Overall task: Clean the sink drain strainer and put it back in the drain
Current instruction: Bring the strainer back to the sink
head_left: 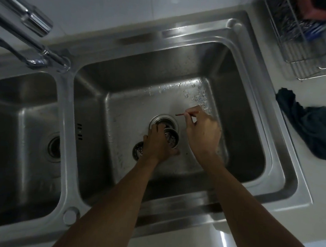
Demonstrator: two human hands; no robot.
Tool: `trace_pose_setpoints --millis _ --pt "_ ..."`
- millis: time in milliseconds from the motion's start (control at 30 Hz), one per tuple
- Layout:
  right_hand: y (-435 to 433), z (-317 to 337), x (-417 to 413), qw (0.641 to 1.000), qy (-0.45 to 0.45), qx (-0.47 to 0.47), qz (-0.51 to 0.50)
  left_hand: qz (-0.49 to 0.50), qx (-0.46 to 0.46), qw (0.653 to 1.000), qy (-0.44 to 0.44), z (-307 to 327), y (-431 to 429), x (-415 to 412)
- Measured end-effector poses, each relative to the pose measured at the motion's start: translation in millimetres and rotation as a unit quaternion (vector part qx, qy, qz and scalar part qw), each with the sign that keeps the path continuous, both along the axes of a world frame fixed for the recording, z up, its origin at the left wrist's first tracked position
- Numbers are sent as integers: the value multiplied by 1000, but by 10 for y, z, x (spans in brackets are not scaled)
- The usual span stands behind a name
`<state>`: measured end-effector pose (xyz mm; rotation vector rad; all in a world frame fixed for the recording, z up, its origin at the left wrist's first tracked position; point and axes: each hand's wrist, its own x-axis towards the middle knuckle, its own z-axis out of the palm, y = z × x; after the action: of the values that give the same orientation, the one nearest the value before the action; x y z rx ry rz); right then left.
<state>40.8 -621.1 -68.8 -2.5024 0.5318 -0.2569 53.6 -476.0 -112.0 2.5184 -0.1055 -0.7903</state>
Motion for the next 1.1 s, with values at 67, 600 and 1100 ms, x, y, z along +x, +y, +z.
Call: trace_pose_setpoints --millis 67,600,1100 --pt "10 3 -7 1000 1 -1 -5 -3 4 1000 -15 6 -5 -2" --pt "-957 1512 150 977 -166 -80 -104 -182 -56 957 -221 1300 -1067 700" --pt "-2152 1439 65 965 -53 -230 -111 -290 12 914 -282 967 -2214 642"
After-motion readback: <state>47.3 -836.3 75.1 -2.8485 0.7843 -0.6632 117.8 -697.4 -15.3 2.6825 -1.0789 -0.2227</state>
